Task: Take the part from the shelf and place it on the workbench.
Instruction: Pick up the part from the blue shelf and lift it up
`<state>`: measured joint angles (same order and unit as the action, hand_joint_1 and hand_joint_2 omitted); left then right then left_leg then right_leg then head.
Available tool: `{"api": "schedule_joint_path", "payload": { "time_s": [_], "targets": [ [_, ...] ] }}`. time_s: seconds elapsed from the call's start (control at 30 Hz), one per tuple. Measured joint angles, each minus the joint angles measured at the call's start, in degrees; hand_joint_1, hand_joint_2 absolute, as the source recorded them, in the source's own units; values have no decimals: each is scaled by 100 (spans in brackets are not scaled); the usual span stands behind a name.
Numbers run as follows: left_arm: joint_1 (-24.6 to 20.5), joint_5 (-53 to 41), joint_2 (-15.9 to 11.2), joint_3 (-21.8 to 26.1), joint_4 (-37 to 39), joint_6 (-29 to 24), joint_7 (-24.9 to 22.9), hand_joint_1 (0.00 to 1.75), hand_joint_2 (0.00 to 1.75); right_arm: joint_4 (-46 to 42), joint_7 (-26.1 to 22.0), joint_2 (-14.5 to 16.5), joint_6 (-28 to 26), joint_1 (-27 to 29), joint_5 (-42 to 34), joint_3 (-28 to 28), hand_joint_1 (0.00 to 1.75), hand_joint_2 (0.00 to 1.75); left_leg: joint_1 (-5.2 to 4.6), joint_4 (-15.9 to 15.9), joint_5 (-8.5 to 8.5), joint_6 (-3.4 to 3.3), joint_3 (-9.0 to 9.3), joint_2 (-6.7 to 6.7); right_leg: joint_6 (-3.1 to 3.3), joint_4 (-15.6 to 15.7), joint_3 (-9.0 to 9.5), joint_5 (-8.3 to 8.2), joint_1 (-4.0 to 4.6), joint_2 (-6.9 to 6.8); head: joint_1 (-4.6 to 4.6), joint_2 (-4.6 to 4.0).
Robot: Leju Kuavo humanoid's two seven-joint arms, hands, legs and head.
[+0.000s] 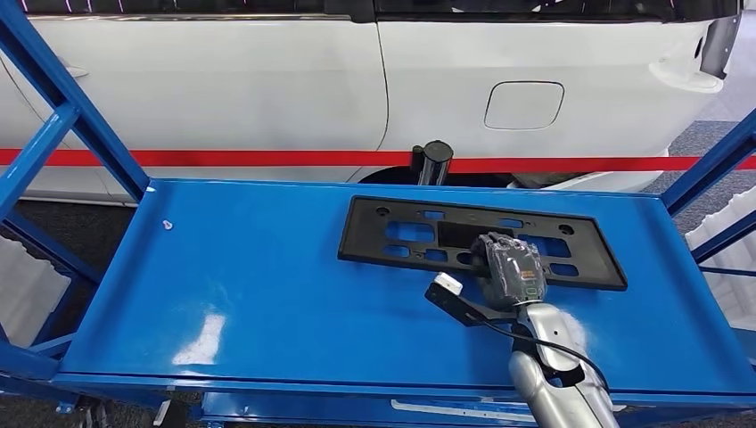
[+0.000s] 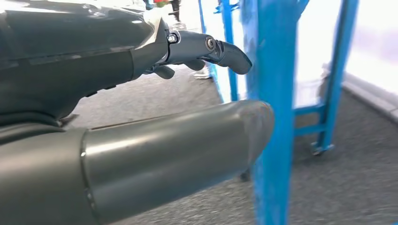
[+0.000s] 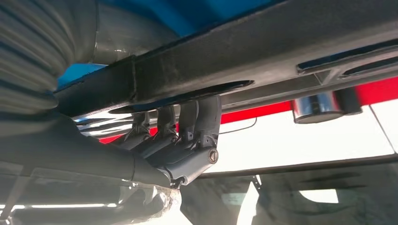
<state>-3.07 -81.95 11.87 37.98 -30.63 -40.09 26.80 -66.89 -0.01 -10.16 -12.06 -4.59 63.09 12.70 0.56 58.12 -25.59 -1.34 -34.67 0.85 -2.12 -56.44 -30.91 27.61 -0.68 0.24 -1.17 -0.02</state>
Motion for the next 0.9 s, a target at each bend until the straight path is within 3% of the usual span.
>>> {"api": "schedule_joint_path", "payload": {
  "time_s": [0.23,0.37,0.57,0.7,0.9],
  "targets": [
    [-176,809,137,125,23,7,788,0,0,-240,-185,49,32,141,-101,-328,175,175,1,0,1,-1,0,18,1,0,-21,2,-1,-22,-1,0],
    [-384,2109,132,254,364,251,1266,0,0,-477,-409,69,20,268,-265,-477,175,175,1,0,7,-7,-7,22,0,0,3,-1,-1,-23,-1,0],
    [-353,4513,67,-193,305,1142,1302,0,0,-1048,-921,54,-55,314,-825,-567,175,175,0,0,7,-7,-16,13,-1,0,-5,-2,-1,-18,0,0],
    [-331,5018,-162,-274,676,1378,733,0,0,-1624,-1063,-123,-174,165,-1229,-548,175,175,0,0,6,-6,-17,7,-1,-1,-5,-2,0,-15,-1,0],
    [49,5019,-412,-219,1435,1397,-1339,0,0,-2491,-1003,-570,-210,149,-1591,-658,175,175,0,0,3,-6,-22,3,1,0,-24,2,-4,-12,0,0]
  ]
}}
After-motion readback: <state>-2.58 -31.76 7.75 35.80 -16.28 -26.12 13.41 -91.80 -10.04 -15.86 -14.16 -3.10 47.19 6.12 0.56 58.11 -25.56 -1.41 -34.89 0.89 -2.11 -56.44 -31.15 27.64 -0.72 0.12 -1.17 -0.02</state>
